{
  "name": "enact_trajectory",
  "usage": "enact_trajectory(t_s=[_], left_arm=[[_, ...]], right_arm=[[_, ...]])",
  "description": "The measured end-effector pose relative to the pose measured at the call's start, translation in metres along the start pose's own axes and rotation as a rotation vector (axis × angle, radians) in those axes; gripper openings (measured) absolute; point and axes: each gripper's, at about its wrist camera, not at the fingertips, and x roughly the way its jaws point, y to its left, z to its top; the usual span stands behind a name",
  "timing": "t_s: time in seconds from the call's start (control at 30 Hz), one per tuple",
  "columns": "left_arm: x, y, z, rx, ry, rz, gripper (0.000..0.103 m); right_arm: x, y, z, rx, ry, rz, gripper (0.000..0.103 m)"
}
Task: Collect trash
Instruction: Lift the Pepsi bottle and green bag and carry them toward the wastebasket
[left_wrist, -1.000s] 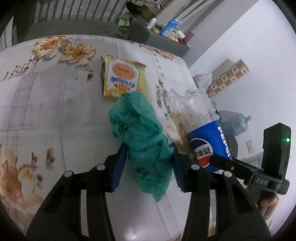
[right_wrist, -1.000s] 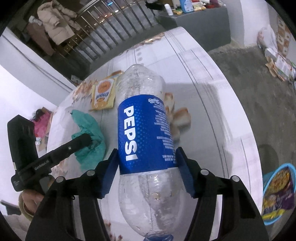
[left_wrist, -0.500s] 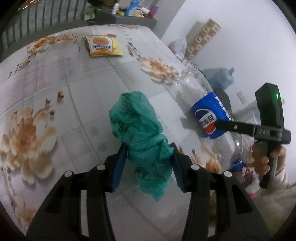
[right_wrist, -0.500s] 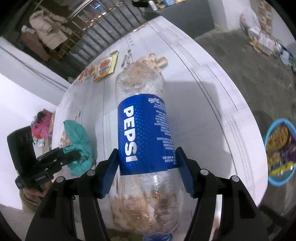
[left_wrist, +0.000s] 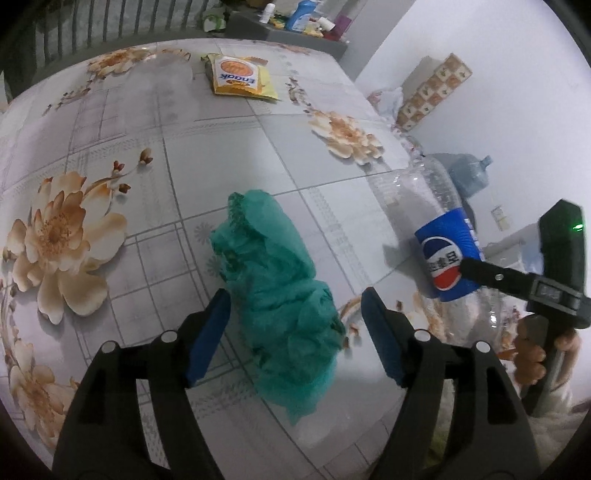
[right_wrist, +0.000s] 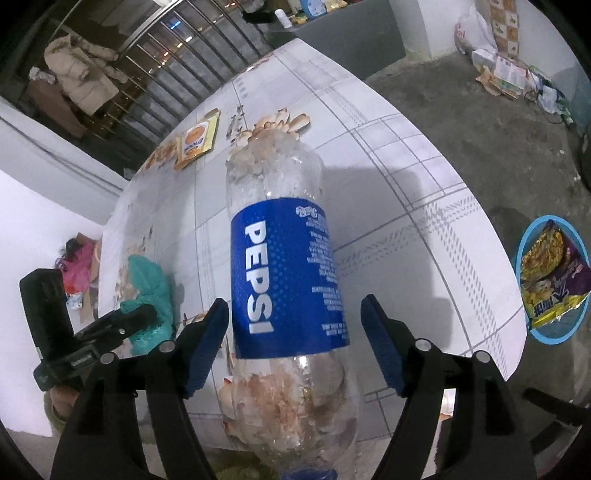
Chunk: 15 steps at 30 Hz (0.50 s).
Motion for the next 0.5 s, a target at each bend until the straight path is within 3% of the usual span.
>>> enact_trajectory(t_s=[0.17,0.37,0.5], left_arm=[[0.006,-0.011,-0.005,0.051,0.003,0.041,0.067],[0.009,-0.026,-0.012,0.152,-0.023,0.133,0.054],[0.009,-0.029,-0.012,0.169,-0.021,0.146,0.048]], right_arm=[[0.003,0.004,0.000,-0.021,0.003,-0.010,0.072],[0.009,0.005,-0.002,-0.024,0.018,-0.001,0.072],[0.014,0.010,-0.005,-0.044,0.040,-0.003,0.072]])
